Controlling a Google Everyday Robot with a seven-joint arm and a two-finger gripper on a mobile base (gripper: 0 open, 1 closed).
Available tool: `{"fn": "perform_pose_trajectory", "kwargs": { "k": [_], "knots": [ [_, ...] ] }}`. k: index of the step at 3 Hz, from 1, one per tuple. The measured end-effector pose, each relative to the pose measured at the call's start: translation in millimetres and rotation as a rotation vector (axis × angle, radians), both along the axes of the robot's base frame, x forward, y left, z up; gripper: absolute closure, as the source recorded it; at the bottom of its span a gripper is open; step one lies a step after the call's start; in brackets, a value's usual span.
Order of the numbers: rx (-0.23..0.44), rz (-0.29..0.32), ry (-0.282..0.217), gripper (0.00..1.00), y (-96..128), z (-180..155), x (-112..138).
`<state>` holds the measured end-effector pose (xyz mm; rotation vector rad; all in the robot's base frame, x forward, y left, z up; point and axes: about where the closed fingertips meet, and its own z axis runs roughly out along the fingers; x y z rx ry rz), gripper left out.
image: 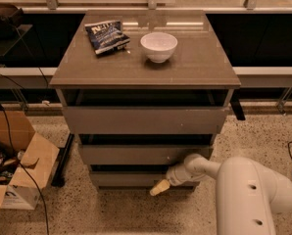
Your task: Open bottom drawer
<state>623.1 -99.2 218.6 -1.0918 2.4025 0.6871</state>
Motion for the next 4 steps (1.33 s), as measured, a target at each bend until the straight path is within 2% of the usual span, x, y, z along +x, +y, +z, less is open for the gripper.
{"fn": "perform_pose_trajectory", "kwargs": {
  "k": [1, 2, 3, 4],
  "knots": [
    [-0.001, 0.004, 0.032, 0.00, 4.1, -13.4, 2.0],
    [-0.016, 0.006, 0.062, 0.18, 5.0, -19.2, -3.9],
    [-0.044, 0.017, 0.088, 0.41, 2.6, -8.8, -19.3],
    [-0.043, 0.019, 0.100, 0.64, 3.3, -8.9, -23.3]
  ]
}}
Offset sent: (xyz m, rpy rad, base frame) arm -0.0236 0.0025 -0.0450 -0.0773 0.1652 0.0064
